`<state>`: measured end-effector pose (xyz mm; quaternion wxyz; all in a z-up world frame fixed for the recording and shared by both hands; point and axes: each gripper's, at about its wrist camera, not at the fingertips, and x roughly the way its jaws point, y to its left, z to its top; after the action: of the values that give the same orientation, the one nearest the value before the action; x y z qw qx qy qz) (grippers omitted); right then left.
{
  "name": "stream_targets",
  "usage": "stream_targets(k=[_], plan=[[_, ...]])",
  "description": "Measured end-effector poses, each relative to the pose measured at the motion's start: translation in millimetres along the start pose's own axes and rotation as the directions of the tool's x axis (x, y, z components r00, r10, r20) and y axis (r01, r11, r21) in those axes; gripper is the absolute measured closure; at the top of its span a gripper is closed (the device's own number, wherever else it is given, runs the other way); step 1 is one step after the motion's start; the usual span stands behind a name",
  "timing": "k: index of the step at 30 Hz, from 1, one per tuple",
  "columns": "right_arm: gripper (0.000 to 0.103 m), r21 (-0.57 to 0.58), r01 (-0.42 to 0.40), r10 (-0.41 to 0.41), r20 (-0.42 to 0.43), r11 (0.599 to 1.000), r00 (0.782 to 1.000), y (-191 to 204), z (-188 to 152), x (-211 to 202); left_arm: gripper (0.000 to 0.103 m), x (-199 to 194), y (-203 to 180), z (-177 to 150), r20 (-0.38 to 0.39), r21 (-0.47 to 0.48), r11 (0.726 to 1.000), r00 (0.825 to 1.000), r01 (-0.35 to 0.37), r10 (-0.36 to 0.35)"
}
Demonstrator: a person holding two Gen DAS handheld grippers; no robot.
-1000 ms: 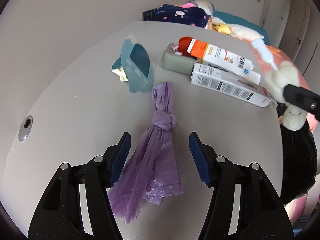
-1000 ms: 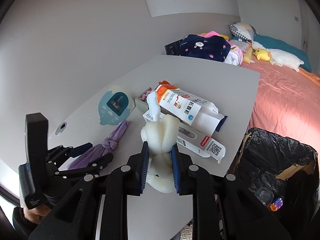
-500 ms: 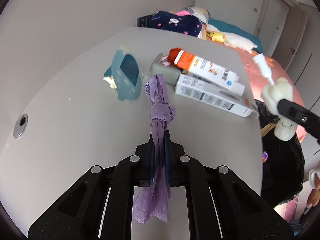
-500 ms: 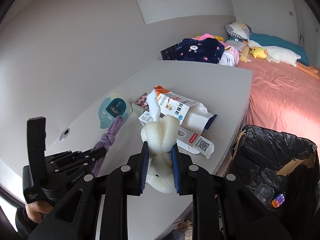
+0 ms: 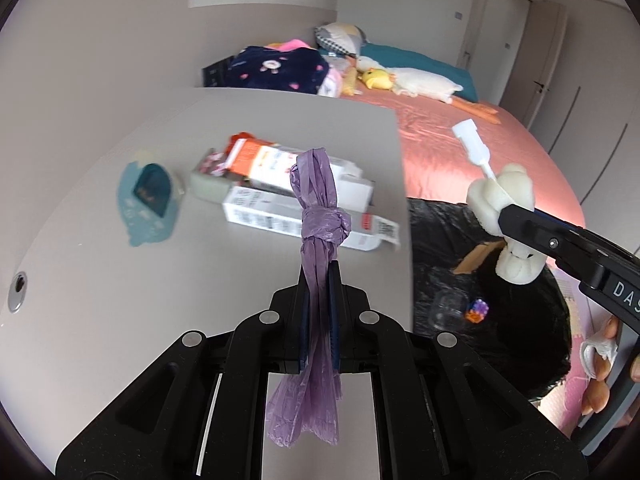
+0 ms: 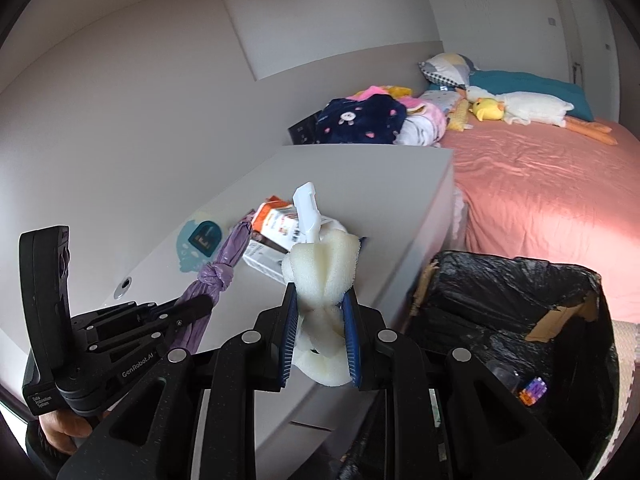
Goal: Collect trash
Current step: 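Lift the purple bag and plush toy and carry them toward the bin, then open both grippers over the bin to drop bag and plush toy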
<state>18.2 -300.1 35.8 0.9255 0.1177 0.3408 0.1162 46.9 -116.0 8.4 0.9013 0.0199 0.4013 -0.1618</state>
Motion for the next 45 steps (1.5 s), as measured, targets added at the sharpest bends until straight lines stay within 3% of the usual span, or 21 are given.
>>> stream_targets(k=[11, 28, 40, 45], plan=[[0.08, 0.068, 0.088, -0.09, 0.021, 0.994, 0.996, -49, -9, -29, 0.096, 18, -68, 0, -0.04, 0.059, 0.989, 0.99, 0.137, -0.135], [0.08, 0.154, 0.174, -0.183, 0.043, 0.973, 0.982, -102, -22, -57, 0.096, 40, -125, 4, -0.097, 0.135, 0.963, 0.97, 0.233, -0.221], [0.079, 0.23, 0.244, -0.258, 0.029, 0.942, 0.966, -138, -30, -68, 0.096, 51, -162, 5, -0.146, 0.196, 0.931, 0.948, 0.307, -0.282], [0.076, 0.252, 0.261, -0.264, -0.025, 0.932, 0.964, -153, -33, -60, 0.095, 61, -171, -3, -0.206, 0.216, 0.91, 0.927, 0.354, -0.312]])
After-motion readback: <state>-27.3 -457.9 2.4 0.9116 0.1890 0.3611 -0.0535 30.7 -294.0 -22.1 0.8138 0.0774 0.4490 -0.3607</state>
